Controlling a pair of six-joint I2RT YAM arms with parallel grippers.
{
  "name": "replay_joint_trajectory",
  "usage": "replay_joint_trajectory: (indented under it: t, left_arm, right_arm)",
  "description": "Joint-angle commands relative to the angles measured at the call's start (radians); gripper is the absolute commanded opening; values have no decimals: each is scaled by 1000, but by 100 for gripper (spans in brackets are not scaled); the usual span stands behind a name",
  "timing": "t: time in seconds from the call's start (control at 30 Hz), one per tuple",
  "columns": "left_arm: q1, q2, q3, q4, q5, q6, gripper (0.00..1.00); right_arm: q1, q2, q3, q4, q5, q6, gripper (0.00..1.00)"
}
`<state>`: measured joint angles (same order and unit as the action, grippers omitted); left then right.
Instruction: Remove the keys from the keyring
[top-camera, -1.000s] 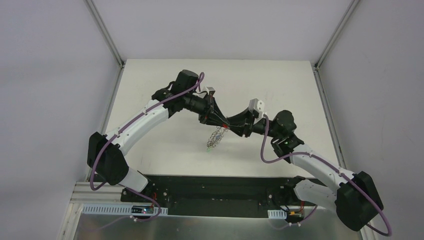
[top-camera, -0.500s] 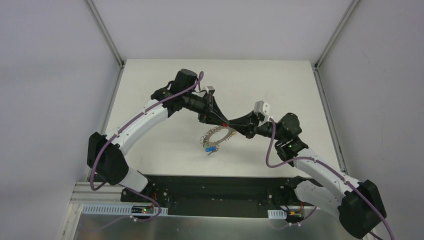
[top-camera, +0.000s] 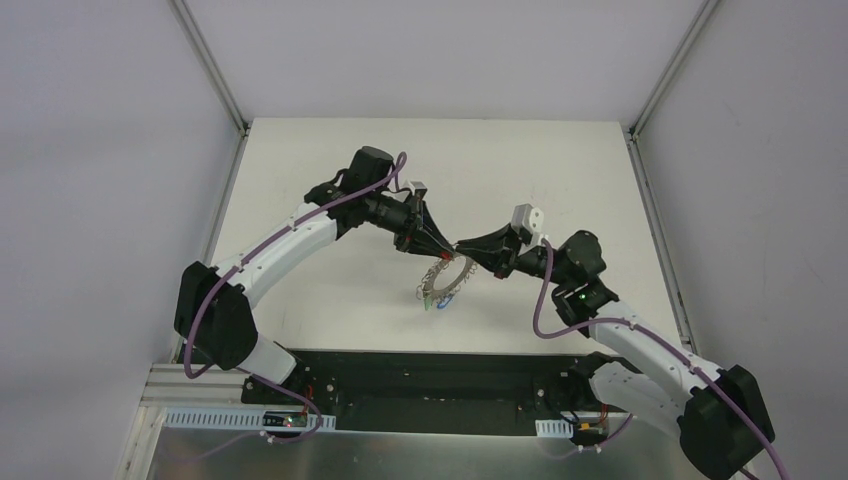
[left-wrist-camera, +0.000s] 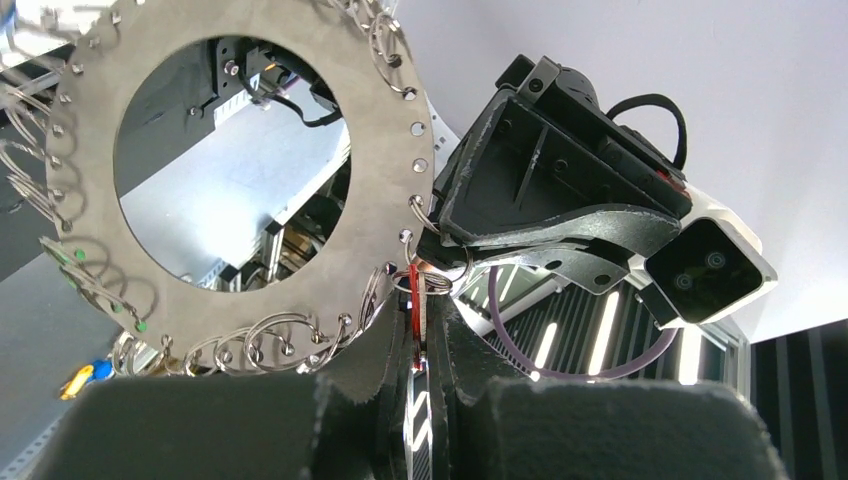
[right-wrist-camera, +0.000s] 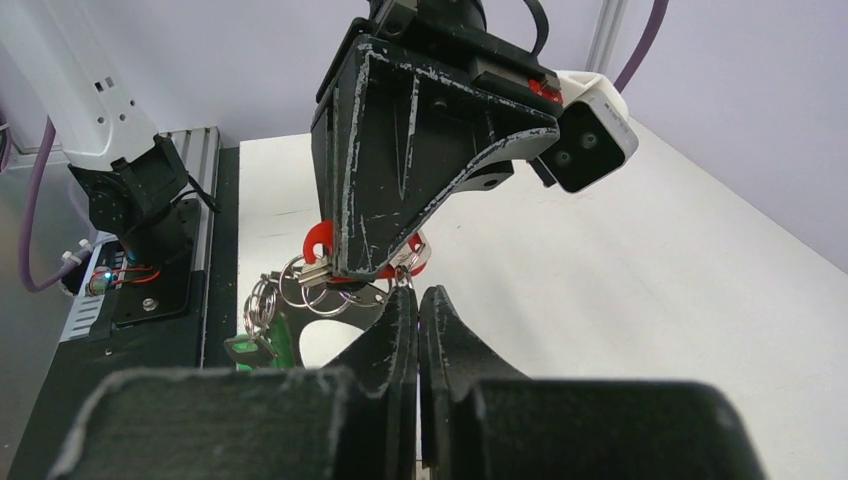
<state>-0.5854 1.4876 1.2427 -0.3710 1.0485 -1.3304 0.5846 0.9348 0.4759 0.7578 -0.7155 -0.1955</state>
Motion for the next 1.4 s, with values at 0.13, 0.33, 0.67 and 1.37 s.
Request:
replay_joint_trajectory:
  t: [0.13, 0.33, 0.67, 1.37]
  left_arm:
    - [-39, 39, -11, 38, 45, 37, 0]
    - [-23, 52, 15, 38, 100, 133, 0]
    - [23, 52, -43, 11, 103, 229, 0]
    - [108, 212, 219, -504, -1219, 871, 0]
  right_arm:
    - [5, -11, 18, 218, 37, 29, 0]
    - [5, -58, -9, 204, 98, 52, 0]
    - [6, -172, -94, 196, 235, 70, 0]
    - [3, -199, 5, -316, 374, 22, 0]
